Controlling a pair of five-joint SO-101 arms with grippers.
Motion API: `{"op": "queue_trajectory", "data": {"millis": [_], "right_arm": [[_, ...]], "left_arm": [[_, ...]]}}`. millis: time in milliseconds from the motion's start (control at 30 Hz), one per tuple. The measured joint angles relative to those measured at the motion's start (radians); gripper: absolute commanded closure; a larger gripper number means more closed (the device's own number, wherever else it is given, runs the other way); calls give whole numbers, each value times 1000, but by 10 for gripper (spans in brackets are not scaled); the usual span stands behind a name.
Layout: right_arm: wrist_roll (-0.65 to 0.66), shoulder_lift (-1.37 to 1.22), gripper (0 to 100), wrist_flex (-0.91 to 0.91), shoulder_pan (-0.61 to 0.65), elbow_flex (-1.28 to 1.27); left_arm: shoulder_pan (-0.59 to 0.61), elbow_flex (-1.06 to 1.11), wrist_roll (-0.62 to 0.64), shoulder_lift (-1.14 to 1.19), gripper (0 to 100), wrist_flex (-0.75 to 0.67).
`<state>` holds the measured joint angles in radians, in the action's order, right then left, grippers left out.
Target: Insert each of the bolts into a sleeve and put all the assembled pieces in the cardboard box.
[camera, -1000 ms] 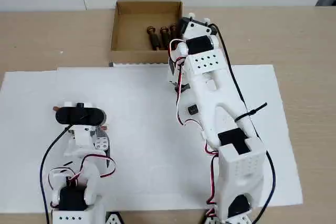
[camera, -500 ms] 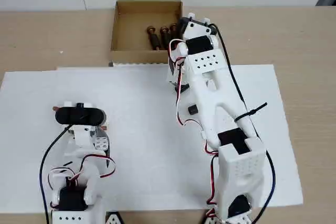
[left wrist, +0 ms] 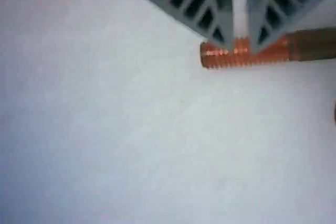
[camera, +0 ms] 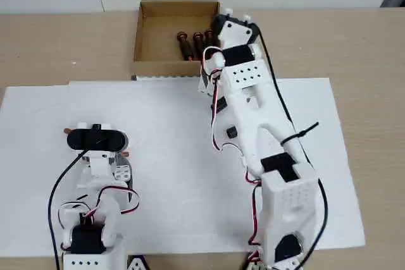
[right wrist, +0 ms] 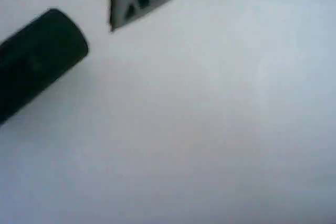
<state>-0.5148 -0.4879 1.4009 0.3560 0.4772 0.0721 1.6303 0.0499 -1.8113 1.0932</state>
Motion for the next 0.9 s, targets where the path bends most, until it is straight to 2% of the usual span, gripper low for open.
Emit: {"op": "queue_trajectory", "data": {"millis": [600,833,900], "right_arm": [[0,-137,721,-81,0,0],[0,-158,846,-81,-6,0],[0,-157,855,-81,-9,0]], "left_arm": [[0,0,0,0,994,0],[0,0,0,0,994,0],[0,0,0,0,994,0]]}}
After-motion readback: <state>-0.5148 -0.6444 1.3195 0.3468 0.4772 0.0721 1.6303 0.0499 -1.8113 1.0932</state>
